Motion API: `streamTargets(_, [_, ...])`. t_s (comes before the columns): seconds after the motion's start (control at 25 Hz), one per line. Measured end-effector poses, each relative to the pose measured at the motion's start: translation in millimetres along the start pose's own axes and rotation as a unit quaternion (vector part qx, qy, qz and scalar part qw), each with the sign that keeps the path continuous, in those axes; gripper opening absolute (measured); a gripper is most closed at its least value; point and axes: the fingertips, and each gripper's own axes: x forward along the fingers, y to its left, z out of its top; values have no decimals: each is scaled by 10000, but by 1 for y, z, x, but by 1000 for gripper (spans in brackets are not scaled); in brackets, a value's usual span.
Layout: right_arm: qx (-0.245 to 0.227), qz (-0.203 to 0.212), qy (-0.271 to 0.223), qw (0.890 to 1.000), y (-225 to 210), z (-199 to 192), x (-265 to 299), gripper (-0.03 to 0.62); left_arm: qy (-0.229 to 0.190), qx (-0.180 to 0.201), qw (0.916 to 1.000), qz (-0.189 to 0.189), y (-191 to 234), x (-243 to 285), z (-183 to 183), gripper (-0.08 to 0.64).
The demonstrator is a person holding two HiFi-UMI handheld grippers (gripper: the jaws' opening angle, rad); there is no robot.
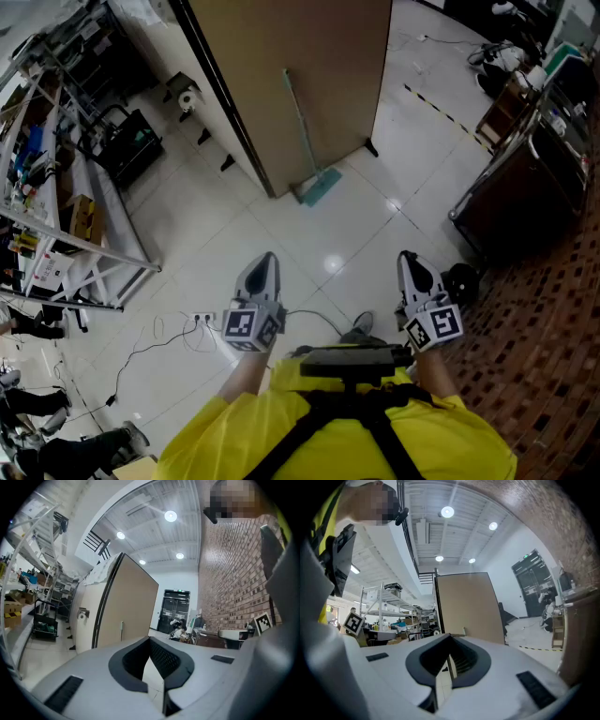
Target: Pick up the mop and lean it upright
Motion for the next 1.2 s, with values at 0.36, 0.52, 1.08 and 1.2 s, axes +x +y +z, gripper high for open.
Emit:
streamTargets(0.36, [-32,584,277,9979,-89,10,94,6,-16,27,9987,517,-8,98,10,2])
streamTargets(0.52, [120,599,265,9978,-116,7,161,6,95,219,9981,576,31,152,9,2])
streamTargets(1.08, [57,318,330,9989,-197,47,448,6,179,396,9988,216,178,454,61,101])
streamTargets(1.2, [252,268,433,9984,-210,42,475,6,287,428,9983,286,199,530,52,103])
